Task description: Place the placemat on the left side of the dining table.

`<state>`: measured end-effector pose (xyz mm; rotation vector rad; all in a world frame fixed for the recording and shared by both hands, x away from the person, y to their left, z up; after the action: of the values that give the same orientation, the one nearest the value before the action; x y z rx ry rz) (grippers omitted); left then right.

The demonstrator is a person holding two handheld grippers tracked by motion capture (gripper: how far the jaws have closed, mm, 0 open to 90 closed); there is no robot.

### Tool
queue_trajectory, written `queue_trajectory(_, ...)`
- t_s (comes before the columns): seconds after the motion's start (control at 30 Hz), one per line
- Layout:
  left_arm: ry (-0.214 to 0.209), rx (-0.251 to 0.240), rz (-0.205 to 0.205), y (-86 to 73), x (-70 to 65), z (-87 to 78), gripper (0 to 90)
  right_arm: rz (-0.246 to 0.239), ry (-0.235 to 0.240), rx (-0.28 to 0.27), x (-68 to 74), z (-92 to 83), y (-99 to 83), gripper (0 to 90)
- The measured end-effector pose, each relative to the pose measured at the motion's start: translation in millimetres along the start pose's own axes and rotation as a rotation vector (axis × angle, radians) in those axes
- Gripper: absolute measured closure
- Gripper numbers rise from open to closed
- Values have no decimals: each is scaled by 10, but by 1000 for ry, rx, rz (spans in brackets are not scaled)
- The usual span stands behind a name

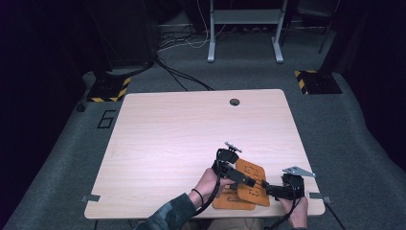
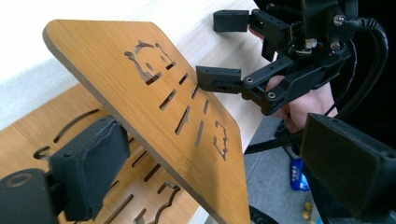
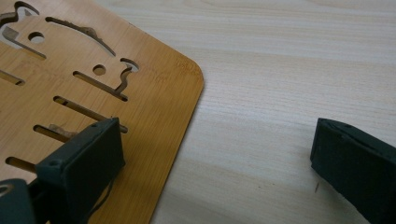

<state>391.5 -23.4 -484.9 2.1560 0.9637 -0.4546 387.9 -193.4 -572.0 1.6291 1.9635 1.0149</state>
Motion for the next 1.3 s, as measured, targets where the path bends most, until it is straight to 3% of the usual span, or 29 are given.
queue_trajectory(0.3,8,43,24,101,-125,23,158,35,-19,-14,-41,-13,-1,18)
queue_trajectory(0.5,-4,58,8,183,-187,31,194,44,-28,-20,-65,-12,3,19)
queue_trajectory(0.67,9,80,14,262,-255,74,288,-5,-106,1,-40,14,-5,39)
queue_trajectory(0.87,30,111,29,333,-335,124,345,48,-69,-21,-78,-10,2,39)
queue_trajectory(1.3,87,168,74,474,-418,228,466,75,-60,-34,-107,-20,7,39)
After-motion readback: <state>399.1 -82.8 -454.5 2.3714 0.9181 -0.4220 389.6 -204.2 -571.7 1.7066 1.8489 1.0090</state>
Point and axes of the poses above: each handheld gripper's, and its own axes: z roughly forward along the jaws, y roughly out of its top, x roughly to its left, the point moved 7 cm from there along z, roughly forward along the jaws, and after that the axes turned 4 degrees about -y, right-handed, at the moved point
